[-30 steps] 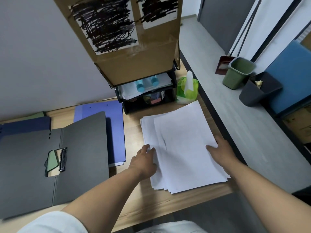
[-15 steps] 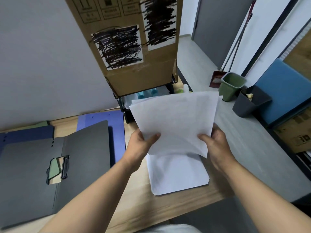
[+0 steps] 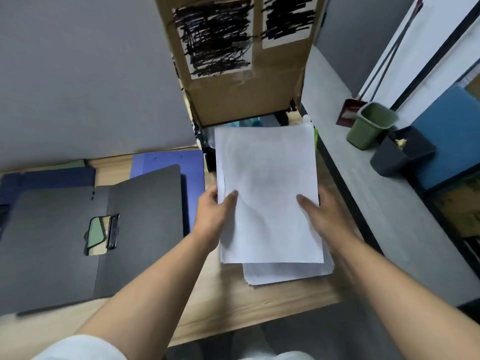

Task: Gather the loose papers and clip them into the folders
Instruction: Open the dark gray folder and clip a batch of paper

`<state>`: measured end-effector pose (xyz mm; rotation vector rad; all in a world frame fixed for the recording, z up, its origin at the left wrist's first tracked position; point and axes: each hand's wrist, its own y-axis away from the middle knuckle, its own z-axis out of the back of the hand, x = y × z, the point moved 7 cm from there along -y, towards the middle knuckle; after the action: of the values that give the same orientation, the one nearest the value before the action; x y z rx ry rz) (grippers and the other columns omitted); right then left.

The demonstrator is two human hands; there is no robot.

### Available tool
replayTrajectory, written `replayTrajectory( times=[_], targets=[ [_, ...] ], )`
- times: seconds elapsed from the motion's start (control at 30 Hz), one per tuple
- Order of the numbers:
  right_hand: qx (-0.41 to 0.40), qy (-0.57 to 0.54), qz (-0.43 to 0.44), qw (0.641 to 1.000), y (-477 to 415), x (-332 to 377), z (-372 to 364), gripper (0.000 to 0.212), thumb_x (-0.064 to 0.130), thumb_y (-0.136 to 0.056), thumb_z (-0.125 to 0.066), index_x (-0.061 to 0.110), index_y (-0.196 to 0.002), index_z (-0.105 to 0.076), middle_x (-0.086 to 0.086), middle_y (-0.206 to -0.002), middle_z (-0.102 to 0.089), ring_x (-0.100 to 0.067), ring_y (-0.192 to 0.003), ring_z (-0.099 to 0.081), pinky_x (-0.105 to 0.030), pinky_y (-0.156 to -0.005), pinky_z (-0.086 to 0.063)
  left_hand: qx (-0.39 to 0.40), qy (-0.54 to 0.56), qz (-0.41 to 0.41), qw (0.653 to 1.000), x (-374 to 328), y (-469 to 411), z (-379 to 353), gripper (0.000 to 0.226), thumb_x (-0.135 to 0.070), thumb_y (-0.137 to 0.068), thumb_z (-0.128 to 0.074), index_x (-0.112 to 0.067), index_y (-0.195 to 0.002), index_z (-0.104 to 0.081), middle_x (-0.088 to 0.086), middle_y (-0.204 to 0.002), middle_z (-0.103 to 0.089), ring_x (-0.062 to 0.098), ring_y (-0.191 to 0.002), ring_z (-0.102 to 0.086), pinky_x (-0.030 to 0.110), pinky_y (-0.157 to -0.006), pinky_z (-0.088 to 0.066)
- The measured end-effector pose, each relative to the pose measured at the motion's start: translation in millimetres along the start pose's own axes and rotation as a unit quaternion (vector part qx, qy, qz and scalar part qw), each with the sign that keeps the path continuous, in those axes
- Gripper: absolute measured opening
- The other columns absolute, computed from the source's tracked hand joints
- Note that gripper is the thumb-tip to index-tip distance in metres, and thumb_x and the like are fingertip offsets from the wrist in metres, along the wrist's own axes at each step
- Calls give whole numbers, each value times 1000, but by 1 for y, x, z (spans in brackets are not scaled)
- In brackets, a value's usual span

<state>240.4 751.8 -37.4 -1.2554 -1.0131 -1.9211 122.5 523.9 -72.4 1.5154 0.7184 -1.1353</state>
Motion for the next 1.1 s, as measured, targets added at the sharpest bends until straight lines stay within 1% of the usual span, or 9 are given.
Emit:
replayTrajectory(
  times=[0.1,0.3,0.4,0.5,0.6,0.67,0.8,0.93,1.1],
  targets=[
    [68,7,-6,998,-1,7,-44,37,17,-100,-60,38,-130,-52,19,-125,-66,0,-113,-63,-26,-95,-50,-12,24,32,999,-1,2,42,16,-13,-100,-64,-14,-115,-68,6,-107,-80,27,-94,-78,44,-86,-63],
    [153,47,-18,987,8,22,-156,47,12,-98,-57,30,-140,-46,12,-127,-63,-10,-113,-64,-28,-86,-53,-61,-24,94,993,14,8,149,21,-14,-101,-58,-16,-121,-63,7,-111,-78,27,-95,-78,44,-86,-63],
    [159,68,-41,984,10,20,-202,45,11,-99,-57,27,-140,-48,8,-126,-64,-14,-108,-64,-23,-77,-51,-73,-37,108,991,25,3,196,17,-14,-103,-57,-17,-118,-61,3,-110,-76,21,-94,-76,33,-77,-62],
    [141,99,-47,984,14,22,-238,45,13,-99,-58,27,-141,-50,8,-126,-64,-15,-109,-63,-27,-85,-49,-83,-66,117,987,41,-7,235,8,-17,-102,-58,-16,-107,-64,-3,-96,-74,14,-79,-71,22,-61,-54],
    [111,123,-58,984,18,18,-265,44,12,-99,-57,27,-140,-52,8,-124,-66,-16,-108,-65,-27,-87,-48,-111,-125,134,977,65,-21,280,10,-21,-99,-61,-14,-98,-68,-1,-86,-68,24,-80,-62,31,-72,-49],
    [100,133,-68,984,19,13,-288,40,11,-98,-58,29,-135,-56,10,-120,-69,-12,-105,-68,-21,-83,-51,-144,-194,150,959,78,-31,321,4,-19,-95,-66,-17,-97,-64,2,-98,-69,25,-89,-63,32,-81,-51],
    [86,139,-85,983,26,8,-306,35,5,-97,-58,28,-123,-59,19,-108,-68,9,-92,-62,-1,-64,-47,-109,-323,137,930,92,-45,346,35,-26,-91,-74,-13,-120,-59,11,-114,-66,30,-107,-64,38,-93,-54],
    [79,135,-115,981,29,-4,-315,37,6,-96,-60,25,-128,-63,10,-118,-73,-9,-103,-71,-29,-90,-56,-87,-366,111,920,91,-54,345,43,-36,-90,-75,-10,-120,-59,10,-113,-68,31,-108,-64,37,-83,-51],
    [76,98,-134,983,29,-5,-316,36,6,-98,-59,27,-127,-64,10,-115,-75,-12,-101,-74,-31,-85,-56,-87,-438,84,891,80,-54,340,35,-35,-93,-68,-7,-112,-59,13,-112,-66,38,-101,-66,46,-82,-59]
  ],
)
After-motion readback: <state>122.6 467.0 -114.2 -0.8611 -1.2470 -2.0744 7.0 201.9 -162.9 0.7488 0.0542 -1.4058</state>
